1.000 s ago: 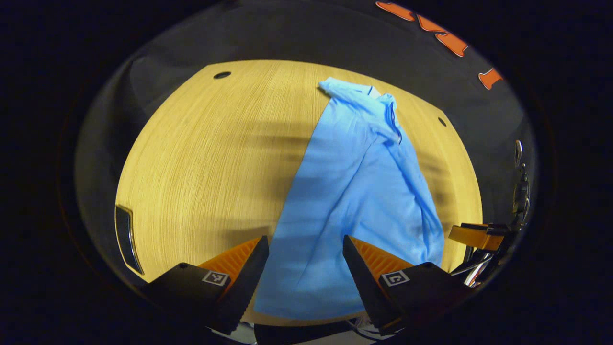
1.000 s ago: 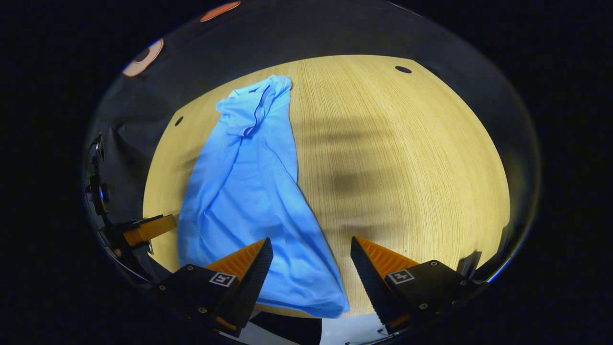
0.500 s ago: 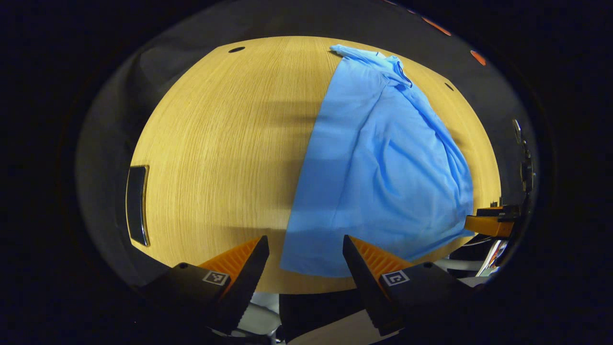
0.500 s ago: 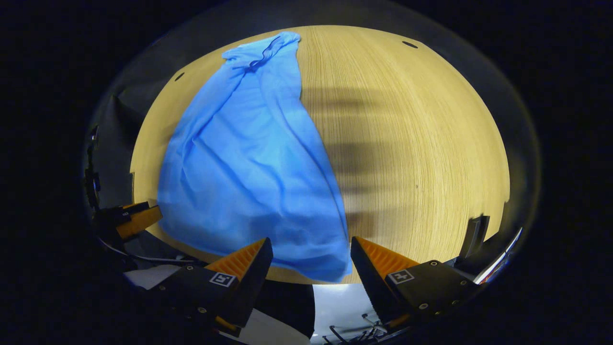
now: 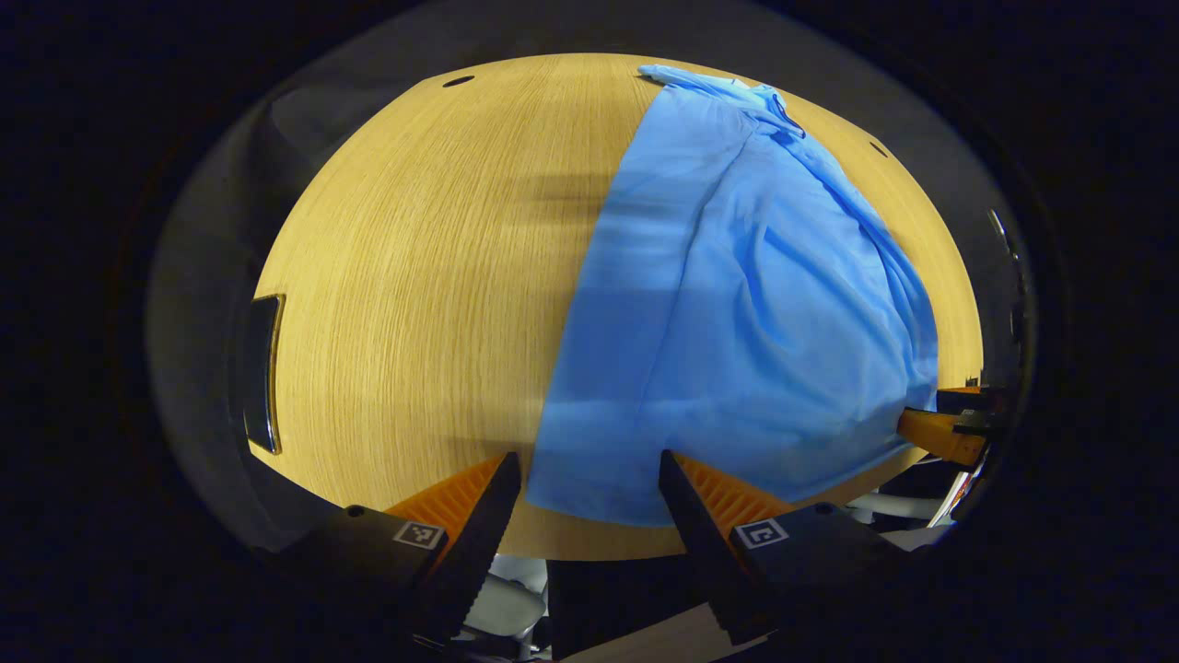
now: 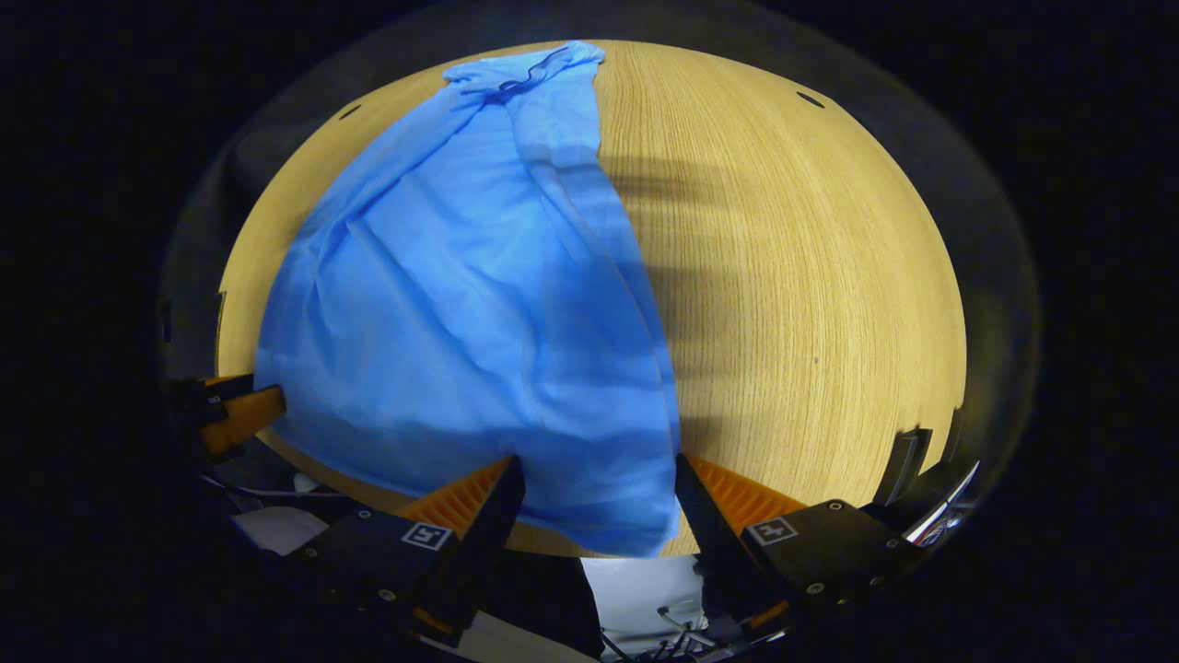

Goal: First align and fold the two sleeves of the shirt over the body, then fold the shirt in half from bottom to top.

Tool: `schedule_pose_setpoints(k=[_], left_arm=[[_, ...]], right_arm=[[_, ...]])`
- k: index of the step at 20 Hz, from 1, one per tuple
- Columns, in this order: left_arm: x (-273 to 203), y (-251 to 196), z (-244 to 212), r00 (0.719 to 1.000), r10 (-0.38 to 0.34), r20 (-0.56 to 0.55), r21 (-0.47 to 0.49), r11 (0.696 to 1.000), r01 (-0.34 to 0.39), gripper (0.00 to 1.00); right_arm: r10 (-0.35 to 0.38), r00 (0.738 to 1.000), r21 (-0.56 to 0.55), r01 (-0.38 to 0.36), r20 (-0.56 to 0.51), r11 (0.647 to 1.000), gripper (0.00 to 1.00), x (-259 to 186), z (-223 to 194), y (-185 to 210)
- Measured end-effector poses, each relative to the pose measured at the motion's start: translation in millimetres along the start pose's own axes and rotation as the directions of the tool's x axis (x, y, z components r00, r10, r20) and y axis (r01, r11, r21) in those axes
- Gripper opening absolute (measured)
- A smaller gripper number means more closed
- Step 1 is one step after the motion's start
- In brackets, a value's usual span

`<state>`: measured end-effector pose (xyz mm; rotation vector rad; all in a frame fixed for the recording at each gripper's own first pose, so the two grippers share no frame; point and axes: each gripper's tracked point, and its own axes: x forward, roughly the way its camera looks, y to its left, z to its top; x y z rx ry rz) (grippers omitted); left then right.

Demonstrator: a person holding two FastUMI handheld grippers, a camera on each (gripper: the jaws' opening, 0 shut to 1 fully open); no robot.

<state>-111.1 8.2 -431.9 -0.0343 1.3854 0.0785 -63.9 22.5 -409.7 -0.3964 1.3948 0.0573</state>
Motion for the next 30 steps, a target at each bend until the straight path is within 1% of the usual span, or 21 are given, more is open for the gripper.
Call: schedule_pose_setpoints(k=[2, 4, 8, 9, 10, 11, 12, 13, 14, 15, 16, 17, 18, 20, 23, 25, 27, 30], left_arm=[[2, -1, 1, 1.000, 0.002, 0.004, -0.010, 1.000, -0.002, 0.98], [0, 0, -3, 1.000, 0.003, 0.011, -0.006, 1.000, -0.002, 0.98], [0, 0, -3, 1.000, 0.001, 0.009, -0.012, 1.000, -0.001, 0.98], [1, -1, -1, 1.000, 0.000, 0.015, -0.014, 1.000, 0.000, 0.98], [0, -2, 0, 1.000, -0.003, 0.022, -0.019, 1.000, 0.004, 0.83], [0, -4, 2, 0.999, -0.011, 0.031, -0.020, 1.000, 0.012, 0.68], [0, -10, 3, 0.999, -0.028, 0.038, -0.015, 0.999, 0.029, 0.53], [1, -16, 5, 0.997, -0.057, 0.049, -0.011, 0.998, 0.058, 0.38], [2, -16, 6, 0.997, -0.059, 0.046, -0.002, 0.998, 0.060, 0.23], [2, -18, 13, 0.995, -0.069, 0.066, 0.002, 0.998, 0.069, 0.08], [3, -19, 10, 0.995, -0.085, 0.061, -0.004, 0.996, 0.085, 0.04], [0, -19, 12, 0.994, -0.091, 0.054, -0.013, 0.996, 0.091, 0.04], [-1, -18, 13, 0.994, -0.092, 0.058, -0.028, 0.995, 0.094, 0.04], [-10, -19, 26, 0.992, -0.099, 0.084, -0.046, 0.994, 0.103, 0.04], [-23, -28, 56, 0.986, -0.117, 0.122, -0.031, 0.992, 0.122, 0.04], [-30, -34, 83, 0.976, -0.134, 0.169, -0.012, 0.990, 0.138, 0.04], [-34, -36, 112, 0.967, -0.139, 0.211, 0.021, 0.990, 0.137, 0.04], [-45, -40, 163, 0.948, -0.144, 0.283, 0.044, 0.990, 0.137, 0.04]], right_arm=[[0.001, 1.000, 0.024, -0.001, -0.004, 1.000, 0.99, -1, -1, 1], [0.006, 1.000, -0.010, -0.006, -0.007, 1.000, 0.99, -2, 0, 0], [0.004, 1.000, -0.009, -0.004, -0.020, 1.000, 0.98, -1, -1, 0], [0.004, 1.000, -0.003, -0.004, -0.027, 1.000, 0.96, -2, -1, 0], [0.004, 1.000, 0.009, -0.004, -0.026, 1.000, 0.92, -2, -2, -1], [0.008, 1.000, 0.022, -0.007, -0.020, 1.000, 0.74, -2, -1, 0], [0.018, 1.000, 0.030, -0.018, -0.011, 0.999, 0.64, -2, 0, 2], [0.031, 1.000, 0.030, -0.031, 0.003, 0.999, 0.46, -2, 1, 4], [0.053, 0.999, 0.040, -0.053, 0.013, 0.998, 0.35, -2, 3, 8], [0.051, 0.998, 0.052, -0.052, 0.021, 0.997, 0.10, -2, 4, 8], [0.049, 0.999, 0.048, -0.050, 0.013, 0.998, 0.04, -3, 3, 9], [0.047, 0.999, 0.046, -0.047, 0.004, 0.998, 0.01, -3, 3, 10], [0.048, 0.999, 0.046, -0.049, 0.007, 0.998, 0.01, -7, 7, 10], [0.050, 0.998, 0.034, -0.051, 0.046, 0.998, 0.01, -17, 23, 11], [0.047, 0.991, 0.022, -0.050, 0.126, 0.998, 0.01, -37, 58, 6], [0.032, 0.982, 0.011, -0.034, 0.186, 0.999, 0.01, -48, 86, -2], [0.019, 0.971, 0.001, -0.020, 0.238, 1.000, 0.00, -58, 114, -8], [0.007, 0.955, -0.019, -0.002, 0.297, 1.000, 0.01, -69, 152, -13]])
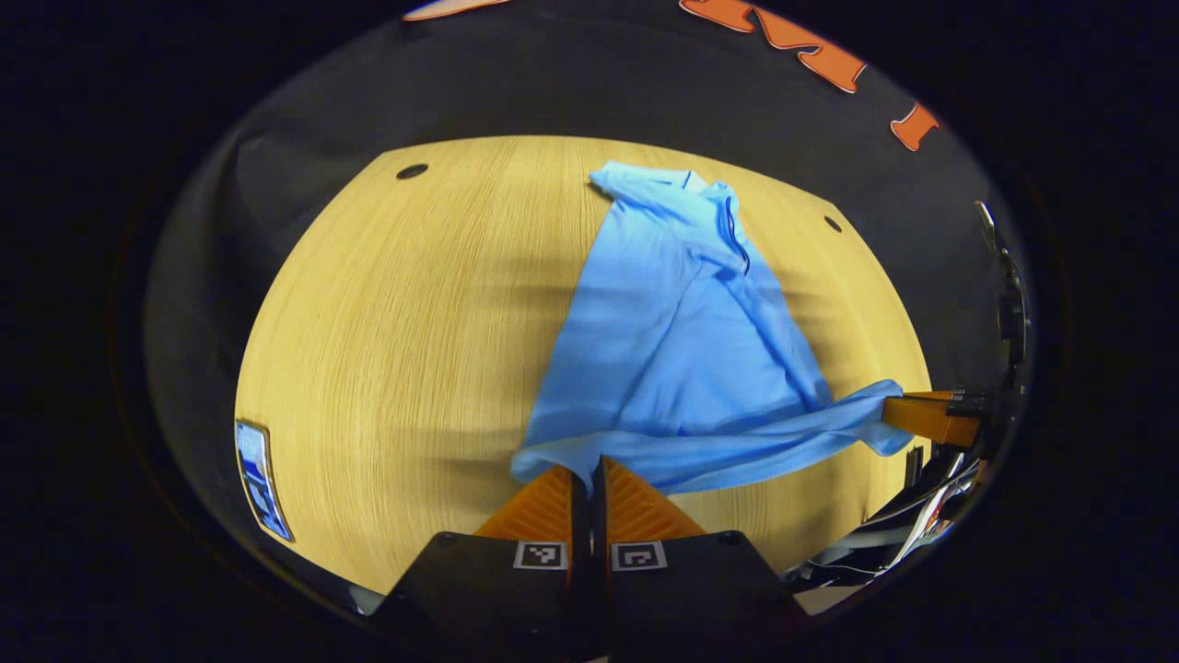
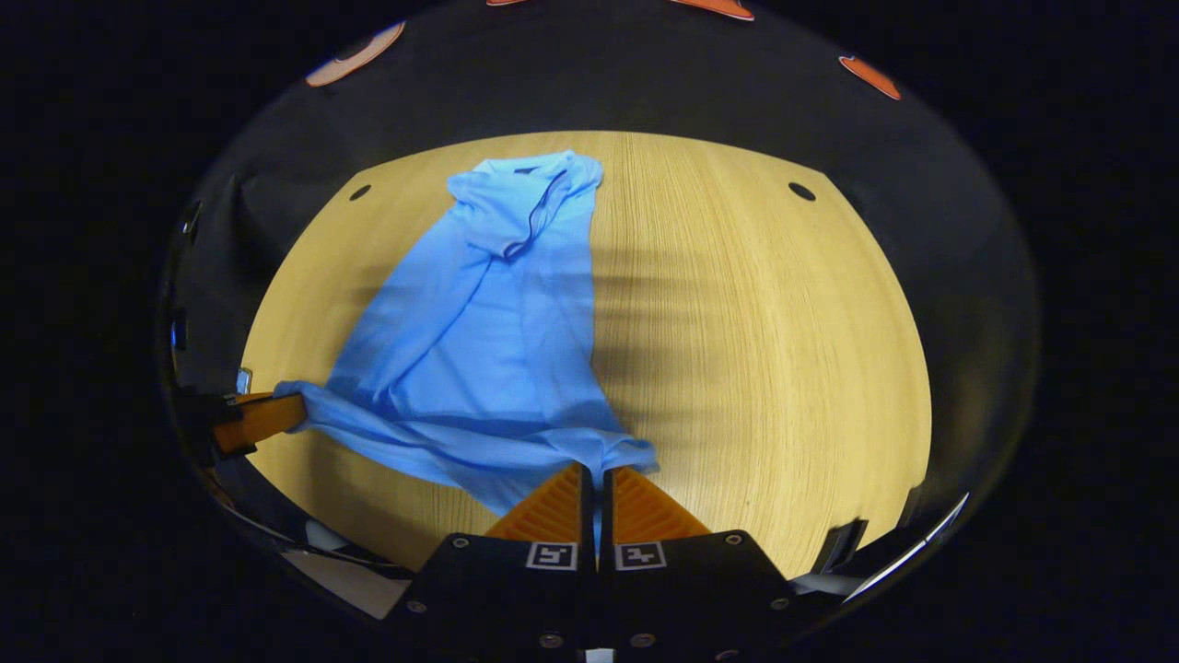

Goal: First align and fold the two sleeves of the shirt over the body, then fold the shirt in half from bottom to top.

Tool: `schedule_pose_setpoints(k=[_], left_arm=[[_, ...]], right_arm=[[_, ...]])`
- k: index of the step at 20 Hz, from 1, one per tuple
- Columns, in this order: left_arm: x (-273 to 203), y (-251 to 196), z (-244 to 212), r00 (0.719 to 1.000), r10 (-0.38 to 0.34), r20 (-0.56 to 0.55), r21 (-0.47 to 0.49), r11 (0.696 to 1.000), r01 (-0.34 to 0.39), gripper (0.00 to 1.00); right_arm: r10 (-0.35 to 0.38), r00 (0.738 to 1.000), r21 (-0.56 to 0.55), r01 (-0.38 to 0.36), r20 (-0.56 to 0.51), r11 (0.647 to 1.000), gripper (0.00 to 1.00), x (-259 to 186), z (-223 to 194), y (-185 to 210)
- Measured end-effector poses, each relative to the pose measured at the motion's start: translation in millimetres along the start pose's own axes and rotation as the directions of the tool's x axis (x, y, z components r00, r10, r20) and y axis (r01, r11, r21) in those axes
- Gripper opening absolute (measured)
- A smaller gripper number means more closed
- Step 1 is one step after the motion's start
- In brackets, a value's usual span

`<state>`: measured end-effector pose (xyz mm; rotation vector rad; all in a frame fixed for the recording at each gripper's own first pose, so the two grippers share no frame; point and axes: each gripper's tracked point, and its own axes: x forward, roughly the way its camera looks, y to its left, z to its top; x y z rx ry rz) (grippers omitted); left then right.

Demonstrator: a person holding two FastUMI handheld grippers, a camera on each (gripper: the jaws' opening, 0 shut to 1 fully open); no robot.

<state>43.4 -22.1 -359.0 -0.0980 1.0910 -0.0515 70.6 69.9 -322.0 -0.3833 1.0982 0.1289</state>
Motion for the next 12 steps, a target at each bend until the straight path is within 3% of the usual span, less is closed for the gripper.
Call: schedule_pose_setpoints(k=[5, 12], left_arm=[[15, -1, 100, 0.995, -0.024, 0.098, -0.002, 1.000, 0.025, 0.04], [40, 11, 192, 0.984, -0.022, 0.178, 0.026, 0.999, 0.018, 0.04]], right_arm=[[-0.015, 0.997, -0.017, 0.016, 0.069, 1.000, 0.01, 6, 57, -8], [-0.018, 0.987, -0.021, 0.021, 0.158, 1.000, 0.00, 23, 144, -11]])
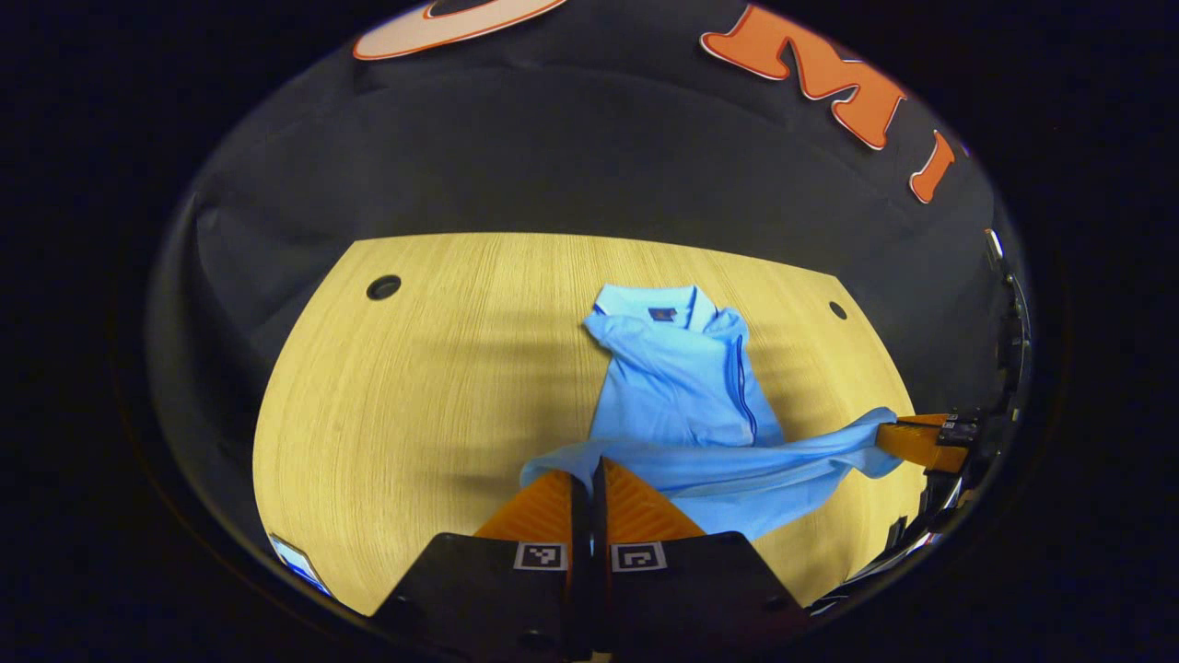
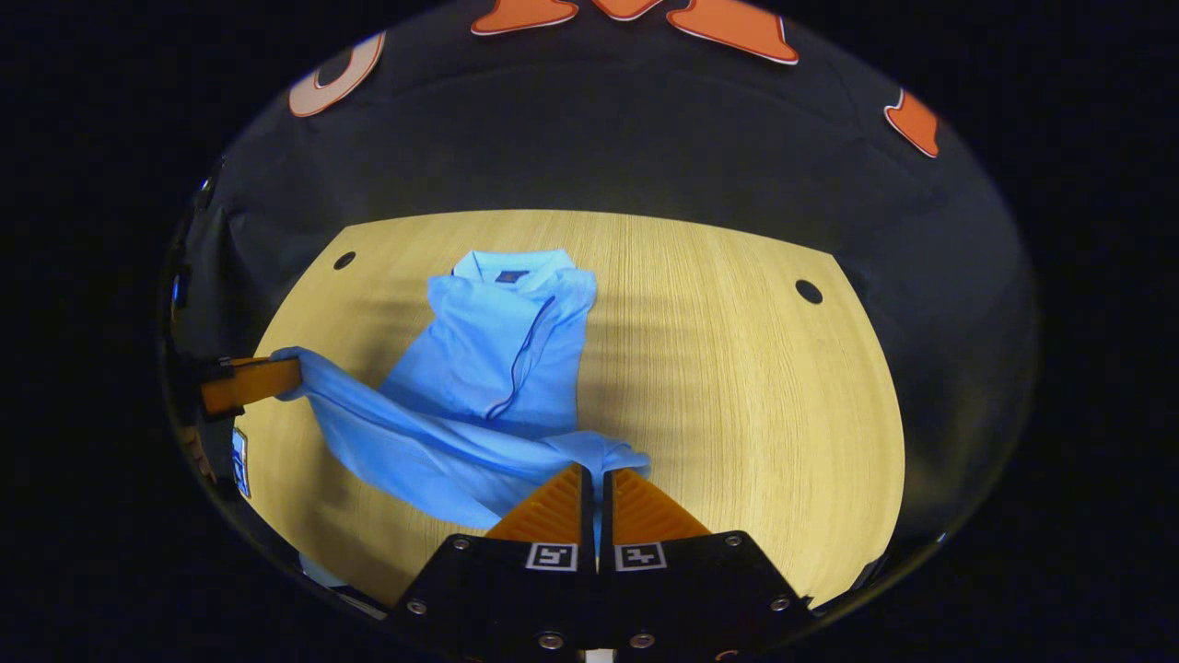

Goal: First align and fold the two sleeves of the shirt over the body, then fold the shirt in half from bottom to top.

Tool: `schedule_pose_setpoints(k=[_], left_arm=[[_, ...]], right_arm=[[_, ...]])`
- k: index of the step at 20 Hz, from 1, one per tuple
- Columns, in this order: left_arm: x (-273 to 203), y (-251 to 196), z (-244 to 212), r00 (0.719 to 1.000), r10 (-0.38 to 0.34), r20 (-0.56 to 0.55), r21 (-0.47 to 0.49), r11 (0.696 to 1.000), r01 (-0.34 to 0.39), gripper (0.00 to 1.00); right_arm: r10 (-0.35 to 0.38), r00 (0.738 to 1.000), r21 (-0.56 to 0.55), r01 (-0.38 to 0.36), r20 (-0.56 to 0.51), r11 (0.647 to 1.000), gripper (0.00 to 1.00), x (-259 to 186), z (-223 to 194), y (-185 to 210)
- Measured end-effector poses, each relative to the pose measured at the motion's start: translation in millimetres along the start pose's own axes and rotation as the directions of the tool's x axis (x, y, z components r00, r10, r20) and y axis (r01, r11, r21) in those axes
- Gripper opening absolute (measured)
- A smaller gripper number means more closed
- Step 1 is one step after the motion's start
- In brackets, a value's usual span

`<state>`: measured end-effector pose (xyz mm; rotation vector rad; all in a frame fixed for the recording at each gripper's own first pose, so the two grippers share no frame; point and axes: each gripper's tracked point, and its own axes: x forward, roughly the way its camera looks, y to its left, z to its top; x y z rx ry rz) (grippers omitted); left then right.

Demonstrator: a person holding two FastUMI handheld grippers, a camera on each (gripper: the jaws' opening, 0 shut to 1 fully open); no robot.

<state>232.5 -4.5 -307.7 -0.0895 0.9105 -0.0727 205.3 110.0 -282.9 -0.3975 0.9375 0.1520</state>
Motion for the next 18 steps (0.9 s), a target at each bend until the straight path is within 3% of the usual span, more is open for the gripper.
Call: schedule_pose_setpoints(k=[7, 14, 16, 18], left_arm=[[58, 17, 74, 0.999, 0.010, 0.044, 0.009, 1.000, -0.010, 0.04], [121, 35, 94, 0.998, 0.066, 0.013, 0.034, 0.997, -0.067, 0.04], [129, 39, 92, 0.996, 0.087, 0.004, 0.040, 0.995, -0.087, 0.04], [131, 44, 93, 0.994, 0.110, 0.021, 0.047, 0.993, -0.110, 0.11]], right_arm=[[-0.015, 0.998, 0.006, 0.015, 0.057, 1.000, 0.01, 49, 77, -2], [0.016, 0.998, 0.072, -0.020, 0.056, 0.997, 0.00, 114, 110, -1], [0.006, 1.000, 0.097, -0.009, 0.029, 0.995, 0.03, 122, 106, -3], [-0.033, 0.998, 0.080, 0.028, 0.056, 0.996, 0.15, 119, 112, -13]])
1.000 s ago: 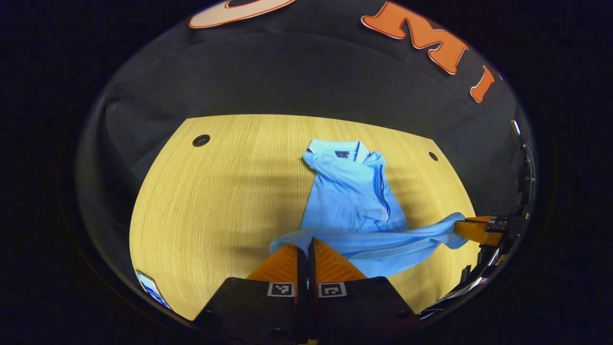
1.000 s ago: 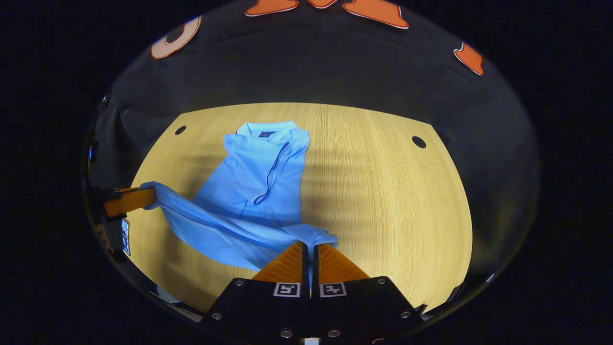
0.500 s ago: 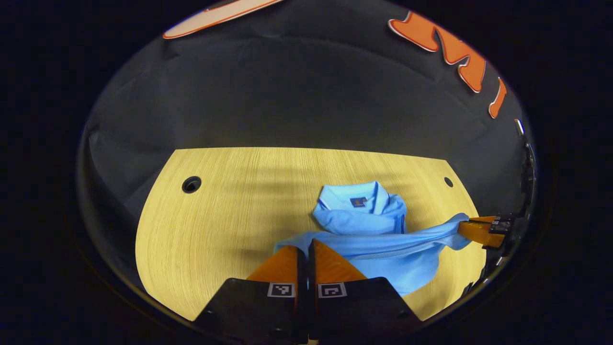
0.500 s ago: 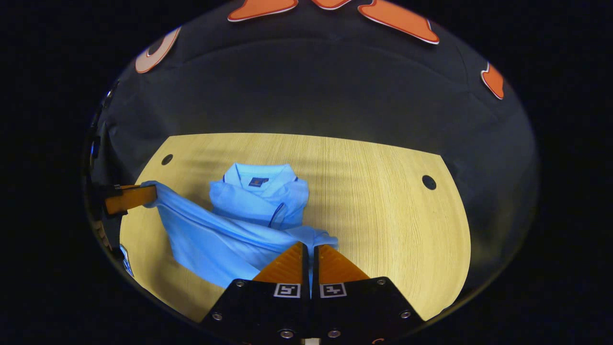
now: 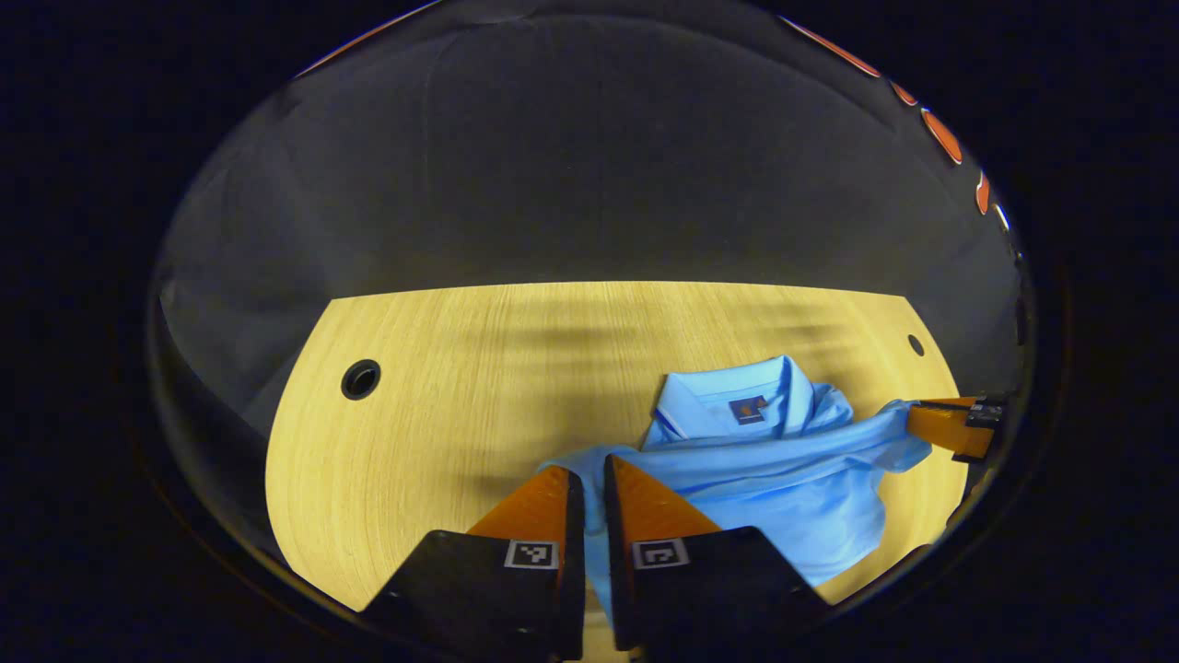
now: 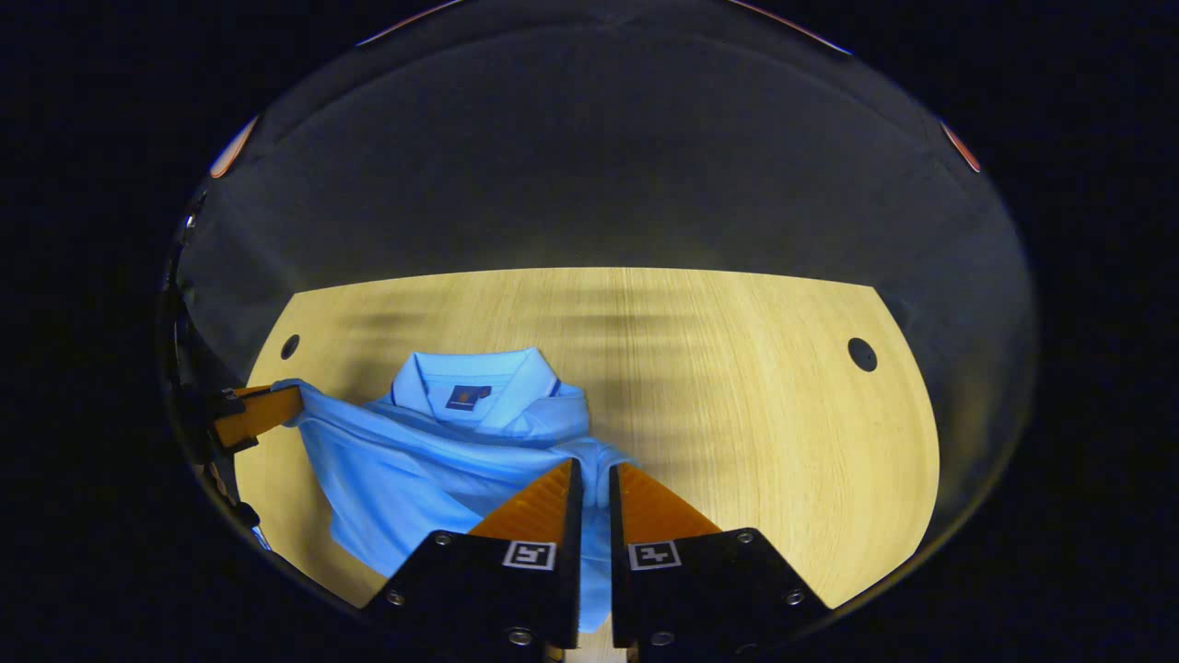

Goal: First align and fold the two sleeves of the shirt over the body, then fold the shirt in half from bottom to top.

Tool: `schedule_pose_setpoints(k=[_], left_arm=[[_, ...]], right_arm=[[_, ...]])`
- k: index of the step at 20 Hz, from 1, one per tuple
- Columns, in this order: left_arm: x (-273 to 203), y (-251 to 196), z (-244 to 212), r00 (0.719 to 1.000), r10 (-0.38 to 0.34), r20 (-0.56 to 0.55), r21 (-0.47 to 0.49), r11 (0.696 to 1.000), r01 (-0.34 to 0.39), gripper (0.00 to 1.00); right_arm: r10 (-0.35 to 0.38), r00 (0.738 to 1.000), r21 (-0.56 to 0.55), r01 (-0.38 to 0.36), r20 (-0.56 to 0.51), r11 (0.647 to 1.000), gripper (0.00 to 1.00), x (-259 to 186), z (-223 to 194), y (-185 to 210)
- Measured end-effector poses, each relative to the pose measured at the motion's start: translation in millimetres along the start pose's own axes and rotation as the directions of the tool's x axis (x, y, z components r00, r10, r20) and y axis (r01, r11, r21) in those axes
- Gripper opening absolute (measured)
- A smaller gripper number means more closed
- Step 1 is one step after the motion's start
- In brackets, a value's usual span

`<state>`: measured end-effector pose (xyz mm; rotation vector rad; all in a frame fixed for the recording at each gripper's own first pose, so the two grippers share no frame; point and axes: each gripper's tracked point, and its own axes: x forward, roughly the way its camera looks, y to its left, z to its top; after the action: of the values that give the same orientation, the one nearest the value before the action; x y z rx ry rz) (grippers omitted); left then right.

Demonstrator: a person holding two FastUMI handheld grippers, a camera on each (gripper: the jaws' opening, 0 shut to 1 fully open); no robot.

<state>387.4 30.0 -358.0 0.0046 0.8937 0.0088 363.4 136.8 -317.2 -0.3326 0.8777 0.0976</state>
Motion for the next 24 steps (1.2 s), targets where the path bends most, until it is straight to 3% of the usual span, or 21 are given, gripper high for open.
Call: schedule_pose_setpoints(k=[1, 2, 4, 6, 7, 15, 20, 24], left_arm=[[0, 3, 2, 1.000, 0.005, 0.017, 0.005, 1.000, -0.005, 0.25], [-6, 6, 7, 0.999, 0.012, 0.034, 0.005, 1.000, -0.013, 0.50], [-21, 14, 18, 0.996, 0.044, 0.083, 0.003, 0.999, -0.044, 1.00], [-45, 18, 33, 0.985, 0.068, 0.158, 0.006, 0.998, -0.070, 1.00], [-61, 20, 41, 0.977, 0.075, 0.201, 0.003, 0.997, -0.077, 1.00], [-204, -4, 75, 0.869, 0.075, 0.489, 0.017, 0.995, -0.096, 1.00], [-293, -16, 41, 0.808, 0.087, 0.583, 0.023, 0.992, -0.124, 1.00], [-344, -17, 15, 0.730, 0.116, 0.673, 0.009, 0.986, -0.165, 1.00]], right_arm=[[-0.007, 1.000, 0.004, 0.007, 0.013, 1.000, 0.24, -2, 3, -3], [-0.001, 1.000, 0.023, 0.001, 0.013, 1.000, 0.27, -9, 3, -3], [0.033, 0.999, 0.072, -0.033, 0.005, 0.997, 0.55, -20, 1, 0], [0.043, 0.998, 0.102, -0.047, 0.034, 0.994, 0.93, -38, 3, -3], [0.041, 0.998, 0.108, -0.047, 0.057, 0.993, 1.00, -51, 5, -6], [0.068, 0.958, 0.092, -0.097, 0.279, 0.991, 1.00, -184, 7, -9], [0.056, 0.911, 0.069, -0.092, 0.408, 0.993, 0.99, -261, -15, -20], [0.042, 0.870, 0.061, -0.083, 0.491, 0.995, 0.99, -301, -35, -27]])
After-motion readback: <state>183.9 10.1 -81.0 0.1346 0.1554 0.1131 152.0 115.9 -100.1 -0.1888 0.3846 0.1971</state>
